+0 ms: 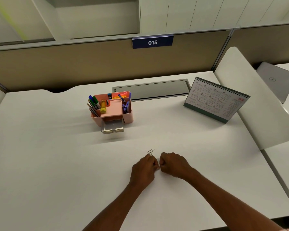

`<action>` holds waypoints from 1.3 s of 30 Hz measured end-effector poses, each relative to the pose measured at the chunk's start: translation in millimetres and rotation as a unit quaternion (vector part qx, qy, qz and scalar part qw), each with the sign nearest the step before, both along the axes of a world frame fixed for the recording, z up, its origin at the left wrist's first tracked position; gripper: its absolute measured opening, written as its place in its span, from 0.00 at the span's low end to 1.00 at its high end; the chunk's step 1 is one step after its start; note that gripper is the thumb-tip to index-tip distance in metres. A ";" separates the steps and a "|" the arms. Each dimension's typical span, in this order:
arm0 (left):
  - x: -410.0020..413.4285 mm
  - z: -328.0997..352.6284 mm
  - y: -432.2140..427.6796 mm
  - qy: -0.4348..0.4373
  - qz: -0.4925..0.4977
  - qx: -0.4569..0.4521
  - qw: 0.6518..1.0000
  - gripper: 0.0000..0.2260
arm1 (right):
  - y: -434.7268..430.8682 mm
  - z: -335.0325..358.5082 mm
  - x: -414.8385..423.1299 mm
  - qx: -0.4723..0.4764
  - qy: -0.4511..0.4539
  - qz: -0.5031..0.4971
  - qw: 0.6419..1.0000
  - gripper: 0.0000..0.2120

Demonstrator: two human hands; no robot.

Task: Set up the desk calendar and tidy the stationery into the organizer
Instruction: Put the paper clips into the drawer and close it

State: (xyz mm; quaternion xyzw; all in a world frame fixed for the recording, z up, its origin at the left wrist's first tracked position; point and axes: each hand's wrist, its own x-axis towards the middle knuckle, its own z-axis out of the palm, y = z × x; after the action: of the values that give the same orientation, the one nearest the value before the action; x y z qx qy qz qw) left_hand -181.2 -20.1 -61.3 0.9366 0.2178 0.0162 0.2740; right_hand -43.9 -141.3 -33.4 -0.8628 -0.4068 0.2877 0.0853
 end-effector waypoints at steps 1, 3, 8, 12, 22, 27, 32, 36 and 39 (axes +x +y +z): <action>-0.4 -1.0 -0.3 -0.001 -0.006 0.004 1.000 0.04 | -0.7 0.2 0.5 0.003 -0.001 0.004 1.000 0.04; -1.2 -2.1 -1.8 -0.002 -0.014 0.015 1.000 0.03 | -3.7 0.5 0.6 0.014 -0.006 0.005 1.000 0.04; -5.6 -6.4 -4.5 -0.029 -0.014 0.035 0.999 0.04 | -14.0 -1.7 -4.4 0.044 -0.037 0.012 0.998 0.04; -9.2 0.3 -4.0 -0.049 0.024 -0.027 0.998 0.06 | -19.7 -0.3 -3.5 0.069 -0.034 0.036 0.996 0.05; -21.6 13.8 19.3 -0.097 0.103 -0.078 0.987 0.01 | -4.7 13.2 2.4 0.124 -0.023 -0.010 0.992 0.03; -20.0 37.8 63.1 -0.155 0.219 -0.068 0.961 0.03 | 16.2 7.5 -2.1 0.115 -0.045 -0.061 0.990 0.05; -9.3 62.5 117.8 -0.186 0.323 -0.024 0.928 0.04 | 35.5 -1.5 -19.0 0.083 -0.087 -0.086 0.989 0.10; 4.0 77.9 151.6 -0.135 0.376 0.015 0.917 0.10 | 47.8 0.7 -30.4 0.068 -0.139 -0.072 0.985 0.11; 17.0 84.7 166.7 -0.091 0.382 0.040 0.919 0.09 | 53.4 5.6 -37.3 0.039 -0.166 -0.053 0.984 0.09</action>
State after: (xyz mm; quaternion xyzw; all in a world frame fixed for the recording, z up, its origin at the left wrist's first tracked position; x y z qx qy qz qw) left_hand -164.2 146.6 23.4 0.7870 0.5320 0.2133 0.2284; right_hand -81.2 -87.9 -27.8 -0.9149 -0.3803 0.1191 0.0649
